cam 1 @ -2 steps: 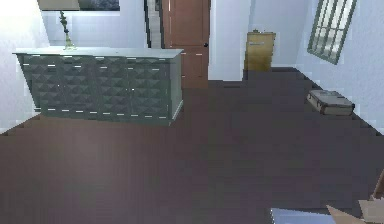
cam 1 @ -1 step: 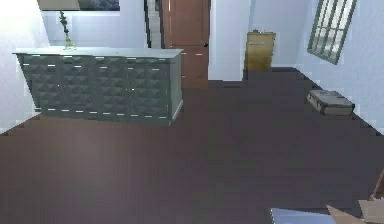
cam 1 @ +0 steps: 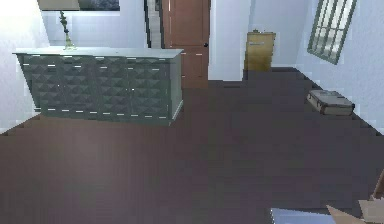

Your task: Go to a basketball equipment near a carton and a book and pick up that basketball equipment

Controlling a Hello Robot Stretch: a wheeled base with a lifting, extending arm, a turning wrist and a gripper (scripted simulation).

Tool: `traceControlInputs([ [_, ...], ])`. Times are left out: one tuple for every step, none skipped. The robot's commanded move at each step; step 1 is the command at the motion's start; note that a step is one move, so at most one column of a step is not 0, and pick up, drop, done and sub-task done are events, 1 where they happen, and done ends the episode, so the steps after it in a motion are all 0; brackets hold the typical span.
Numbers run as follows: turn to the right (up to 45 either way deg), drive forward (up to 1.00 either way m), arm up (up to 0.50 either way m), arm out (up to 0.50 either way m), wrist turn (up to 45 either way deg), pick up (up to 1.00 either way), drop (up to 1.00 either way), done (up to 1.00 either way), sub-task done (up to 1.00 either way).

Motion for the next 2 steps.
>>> traceControlInputs([
  [0.0,0.0,0.1,0.0,0.0,0.0,0.0,0.0,0.0],
  [0.0,0.0,0.0,0.0,0.0,0.0,0.0,1.0,0.0],
])
